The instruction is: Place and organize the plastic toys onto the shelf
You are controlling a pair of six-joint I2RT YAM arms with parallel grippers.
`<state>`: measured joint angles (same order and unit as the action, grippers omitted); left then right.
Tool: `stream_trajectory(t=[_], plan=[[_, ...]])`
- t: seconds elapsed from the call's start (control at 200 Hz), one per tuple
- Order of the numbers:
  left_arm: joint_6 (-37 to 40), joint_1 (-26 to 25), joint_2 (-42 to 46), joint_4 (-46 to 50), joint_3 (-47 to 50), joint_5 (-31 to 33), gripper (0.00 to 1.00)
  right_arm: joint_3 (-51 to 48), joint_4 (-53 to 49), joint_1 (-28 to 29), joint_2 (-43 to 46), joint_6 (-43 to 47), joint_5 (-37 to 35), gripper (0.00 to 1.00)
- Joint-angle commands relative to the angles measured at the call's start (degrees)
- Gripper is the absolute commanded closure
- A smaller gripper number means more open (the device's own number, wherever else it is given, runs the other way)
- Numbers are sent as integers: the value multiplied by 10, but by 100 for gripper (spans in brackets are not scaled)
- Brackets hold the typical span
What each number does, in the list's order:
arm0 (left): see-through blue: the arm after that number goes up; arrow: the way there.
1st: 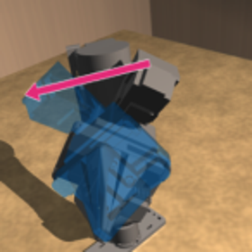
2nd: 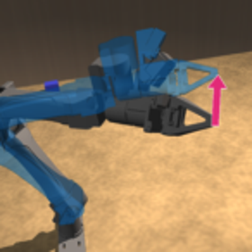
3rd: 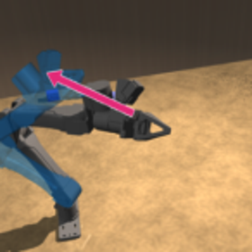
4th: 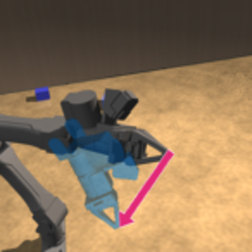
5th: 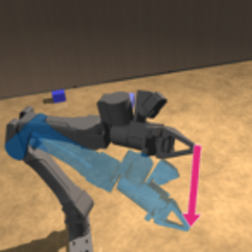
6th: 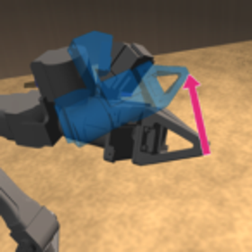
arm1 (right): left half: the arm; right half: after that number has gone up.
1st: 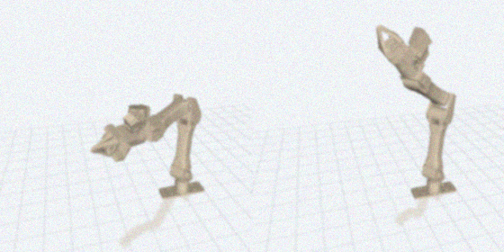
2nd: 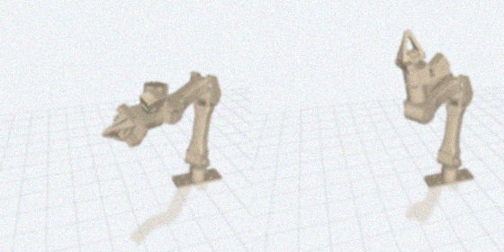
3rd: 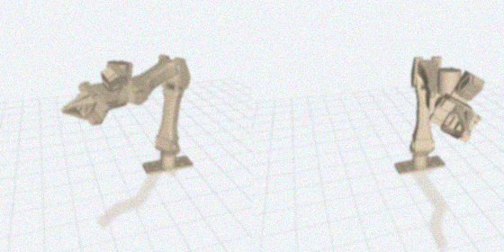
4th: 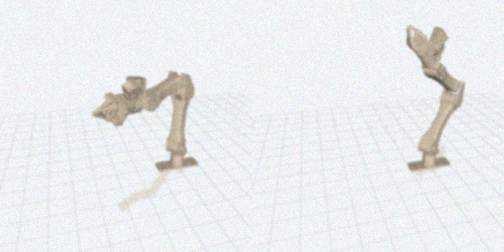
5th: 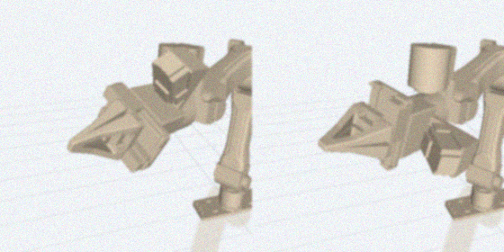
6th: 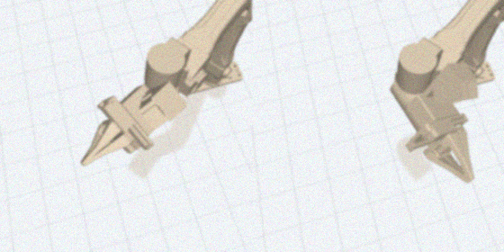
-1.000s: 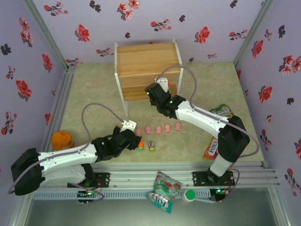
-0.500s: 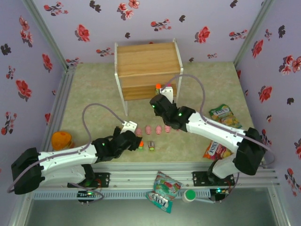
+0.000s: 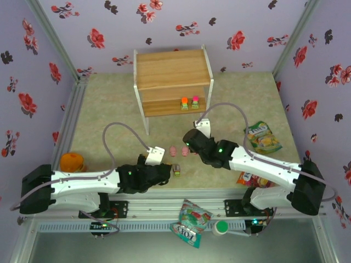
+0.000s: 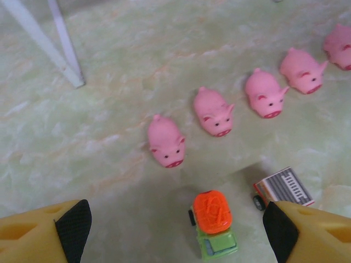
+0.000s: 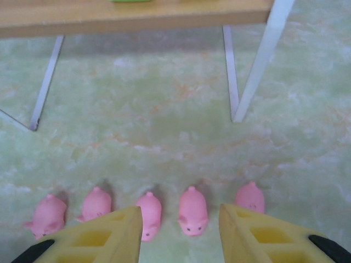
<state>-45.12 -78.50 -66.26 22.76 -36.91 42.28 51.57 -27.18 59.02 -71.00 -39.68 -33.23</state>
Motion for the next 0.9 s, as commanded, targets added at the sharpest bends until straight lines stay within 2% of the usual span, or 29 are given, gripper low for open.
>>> stream_trajectory(t=[0.0,0.37,0.895], plan=[[-105,-18,-7,50,2,44,14,-25,-19,10,18,-36,-8,58],[-216,-55,-103,108,-45,39,16,-70,-20,19,50,-59,-11,59],[-221,-52,-155,70,-57,2,17,-98,-10,23,73,-73,-15,60]])
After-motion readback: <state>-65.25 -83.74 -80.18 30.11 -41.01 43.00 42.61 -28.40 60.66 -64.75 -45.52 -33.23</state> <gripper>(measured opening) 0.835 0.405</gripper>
